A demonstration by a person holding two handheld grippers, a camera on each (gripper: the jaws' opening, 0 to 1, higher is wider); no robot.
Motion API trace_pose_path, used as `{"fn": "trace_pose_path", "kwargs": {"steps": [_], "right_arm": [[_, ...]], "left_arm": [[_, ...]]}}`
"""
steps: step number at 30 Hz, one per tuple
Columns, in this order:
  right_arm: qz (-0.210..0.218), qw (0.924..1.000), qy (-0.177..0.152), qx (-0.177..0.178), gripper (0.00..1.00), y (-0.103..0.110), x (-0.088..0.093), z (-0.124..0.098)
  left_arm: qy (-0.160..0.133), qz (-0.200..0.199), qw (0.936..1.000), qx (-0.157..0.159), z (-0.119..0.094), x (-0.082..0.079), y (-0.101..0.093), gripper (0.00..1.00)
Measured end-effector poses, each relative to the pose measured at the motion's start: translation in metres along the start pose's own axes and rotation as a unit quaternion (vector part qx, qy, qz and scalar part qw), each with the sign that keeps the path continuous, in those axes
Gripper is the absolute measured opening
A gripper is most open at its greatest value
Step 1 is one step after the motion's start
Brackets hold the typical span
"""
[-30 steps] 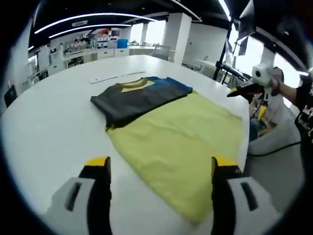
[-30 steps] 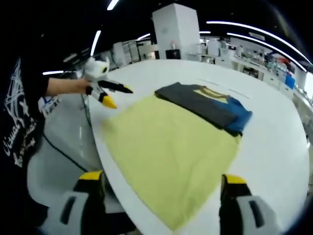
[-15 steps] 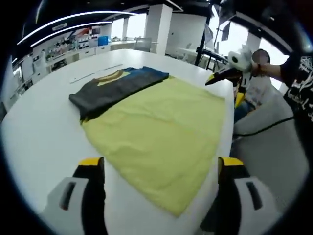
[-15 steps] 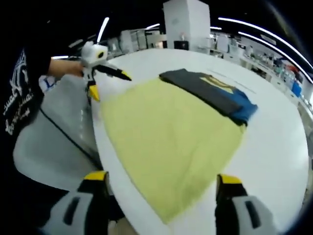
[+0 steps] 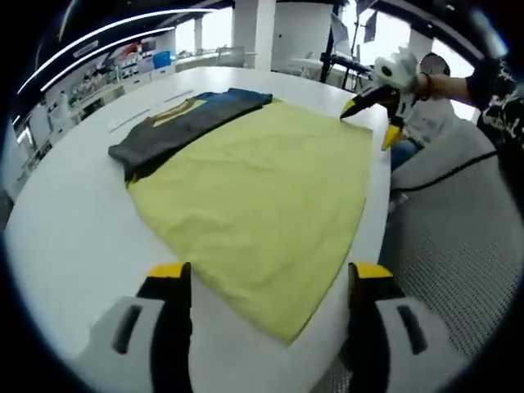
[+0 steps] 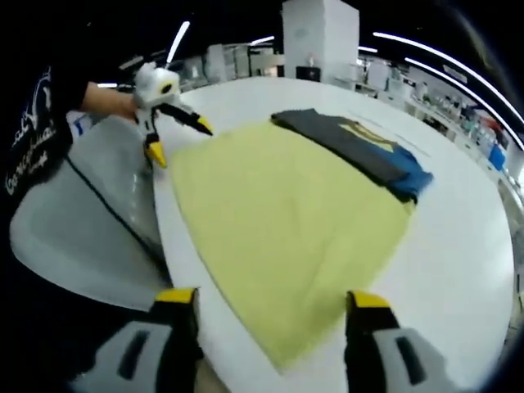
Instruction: Fold the garment on the visible template until the final outline fits inside the template.
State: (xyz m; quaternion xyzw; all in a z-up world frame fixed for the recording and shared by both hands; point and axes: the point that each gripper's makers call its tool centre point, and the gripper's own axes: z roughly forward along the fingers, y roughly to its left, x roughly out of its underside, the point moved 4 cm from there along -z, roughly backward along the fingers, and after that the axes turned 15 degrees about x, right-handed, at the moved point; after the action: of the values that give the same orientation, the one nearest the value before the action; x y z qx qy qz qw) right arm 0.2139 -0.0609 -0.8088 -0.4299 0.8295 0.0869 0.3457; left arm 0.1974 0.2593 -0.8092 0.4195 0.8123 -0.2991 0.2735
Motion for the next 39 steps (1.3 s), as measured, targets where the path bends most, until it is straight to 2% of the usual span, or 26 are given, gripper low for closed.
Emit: {"fn": "trace_pose_path", "kwargs": {"steps": [4,7,10,13,15,20,25,29,32,36,39], "right_arm": [[-0.006,1.0000,0.002,0.001,0.67,-0.001,0.003,0.001],[-0.016,0.9998,0.006,0.000,0.64,0.000,0.005,0.001],[-0.053,0.9984,0.017,0.007,0.62,-0.002,0.009,0.002],[-0.061,0.9980,0.017,0.003,0.55,-0.002,0.010,0.003],[-0.064,0.9978,0.015,0.002,0.54,-0.002,0.010,0.003],[-0.065,0.9978,0.010,-0.009,0.49,-0.004,0.010,0.004],[-0.064,0.9979,0.012,-0.005,0.39,-0.011,0.009,0.006],[-0.068,0.9976,0.008,-0.011,0.31,-0.008,0.008,0.006],[-0.071,0.9974,0.004,-0.013,0.20,-0.005,0.007,0.005],[-0.073,0.9973,0.008,-0.007,0.09,-0.006,0.006,0.004],[-0.071,0.9974,0.008,-0.007,0.03,-0.005,0.007,0.003]], "left_arm": [[0.006,0.022,0.9997,-0.011,-0.001,0.003,-0.001,0.65],[0.017,0.040,0.9991,-0.006,0.001,0.006,-0.005,0.60],[0.014,0.048,0.9987,-0.001,0.003,0.005,-0.010,0.57],[0.030,0.062,0.9976,0.002,0.006,0.006,-0.014,0.54],[0.040,0.078,0.9962,0.005,0.006,0.007,-0.017,0.51],[0.025,0.068,0.9973,0.012,0.006,0.005,-0.020,0.48],[0.028,0.068,0.9972,0.015,0.004,0.004,-0.013,0.41],[0.032,0.071,0.9969,0.015,0.004,0.002,-0.012,0.37],[0.029,0.067,0.9972,0.015,0.005,0.002,-0.010,0.28],[0.029,0.062,0.9976,0.011,0.007,0.000,-0.008,0.09],[0.030,0.065,0.9974,0.011,0.008,-0.001,-0.008,0.03]]}}
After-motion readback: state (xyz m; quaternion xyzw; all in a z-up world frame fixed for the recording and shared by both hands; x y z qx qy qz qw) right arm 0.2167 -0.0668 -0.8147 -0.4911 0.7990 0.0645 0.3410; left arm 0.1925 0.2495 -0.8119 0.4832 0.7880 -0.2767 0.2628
